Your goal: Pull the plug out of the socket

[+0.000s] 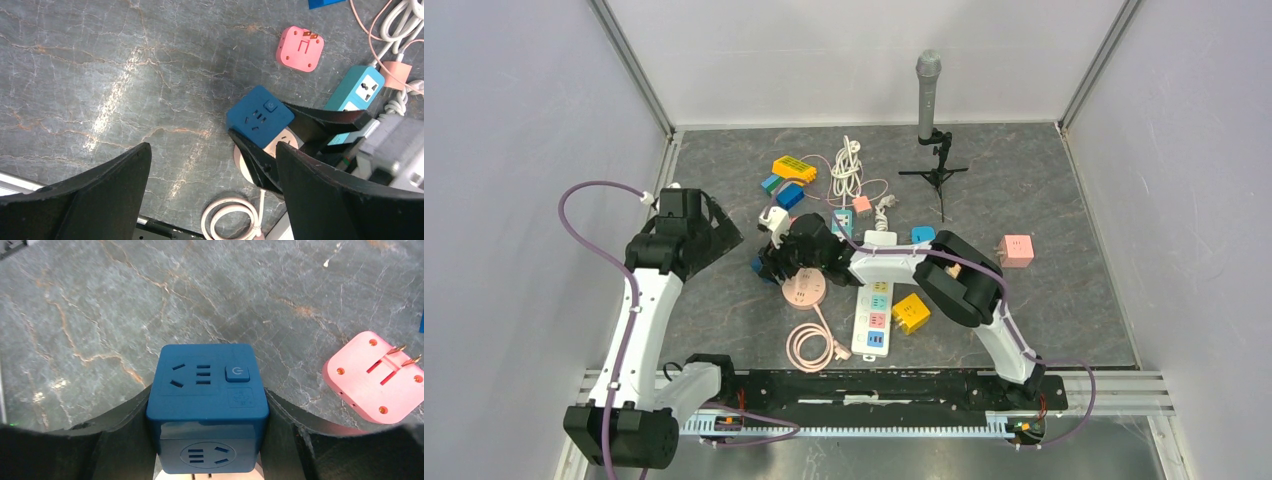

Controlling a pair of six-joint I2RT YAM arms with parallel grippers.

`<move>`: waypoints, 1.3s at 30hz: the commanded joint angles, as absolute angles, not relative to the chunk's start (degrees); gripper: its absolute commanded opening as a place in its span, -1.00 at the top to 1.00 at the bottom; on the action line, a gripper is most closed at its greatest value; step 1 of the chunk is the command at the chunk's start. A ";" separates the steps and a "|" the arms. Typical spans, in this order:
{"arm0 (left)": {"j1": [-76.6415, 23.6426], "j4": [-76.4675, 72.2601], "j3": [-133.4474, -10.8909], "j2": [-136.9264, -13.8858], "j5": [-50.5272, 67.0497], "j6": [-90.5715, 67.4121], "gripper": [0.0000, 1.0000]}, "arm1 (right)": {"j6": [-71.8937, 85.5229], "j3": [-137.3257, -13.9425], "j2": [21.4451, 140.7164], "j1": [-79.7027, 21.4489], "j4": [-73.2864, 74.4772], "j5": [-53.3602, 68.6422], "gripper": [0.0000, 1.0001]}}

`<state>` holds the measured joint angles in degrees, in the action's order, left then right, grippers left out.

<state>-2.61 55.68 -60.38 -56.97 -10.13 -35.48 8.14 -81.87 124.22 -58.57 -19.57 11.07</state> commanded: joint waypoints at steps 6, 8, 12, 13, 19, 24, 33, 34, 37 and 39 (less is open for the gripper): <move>-2.51 55.91 -60.41 -56.61 -12.18 -37.41 -1.00 | 5.86 -87.94 127.86 -58.91 -16.24 10.03 -0.04; -2.48 56.43 -60.85 -56.74 -13.35 -36.25 -1.00 | 5.18 -89.61 127.71 -58.89 -14.42 11.24 -0.18; -2.55 58.20 -62.00 -57.39 -16.12 -35.03 -1.00 | 4.49 -91.51 127.03 -58.80 -11.97 10.85 -0.40; -2.48 58.35 -62.12 -57.46 -16.41 -34.92 -1.00 | 4.58 -91.65 126.81 -58.72 -11.92 10.80 -0.50; -2.48 58.54 -62.97 -57.04 -16.55 -35.08 -1.00 | 4.83 -91.72 123.76 -58.73 -12.00 11.75 -0.93; -2.53 58.57 -64.54 -57.08 -13.98 -34.03 -1.00 | 5.07 -87.09 117.25 -57.81 -14.81 9.20 -0.96; -2.50 56.44 -67.20 -55.91 -4.60 -29.21 -1.00 | 4.69 -65.51 93.35 -53.89 -17.58 -5.08 -0.96; -2.49 56.34 -67.61 -55.87 -3.80 -28.82 -1.00 | 3.71 -63.00 90.33 -53.84 -17.03 -7.85 -0.96; -2.54 55.82 -68.57 -55.27 -1.69 -26.94 -1.00 | 1.60 -55.81 79.21 -53.82 -14.53 -19.33 -0.96; -2.54 55.77 -69.22 -54.51 -1.39 -26.25 -1.00 | 0.54 -52.92 71.97 -53.71 -11.59 -27.22 -0.96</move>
